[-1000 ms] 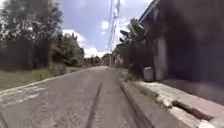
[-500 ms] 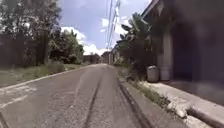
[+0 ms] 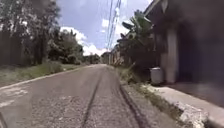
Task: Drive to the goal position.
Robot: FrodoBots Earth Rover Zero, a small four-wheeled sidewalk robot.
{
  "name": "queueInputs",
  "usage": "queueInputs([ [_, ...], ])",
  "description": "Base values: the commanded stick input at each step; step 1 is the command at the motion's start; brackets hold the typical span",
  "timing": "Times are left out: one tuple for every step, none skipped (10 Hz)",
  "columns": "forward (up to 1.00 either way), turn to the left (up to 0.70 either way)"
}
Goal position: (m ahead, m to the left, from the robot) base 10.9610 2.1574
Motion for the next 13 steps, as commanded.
queueInputs([
  [0.70, 0.01],
  [0.70, 0.01],
  [0.70, 0.01],
  [0.70, 0.01],
  [0.70, 0.01],
  [0.70, 0.01],
  [0.70, 0.01],
  [0.70, 0.01],
  [0.70, 0.09],
  [0.70, 0.34],
  [0.70, 0.36],
  [0.70, 0.36],
  [0.70, 0.36],
])
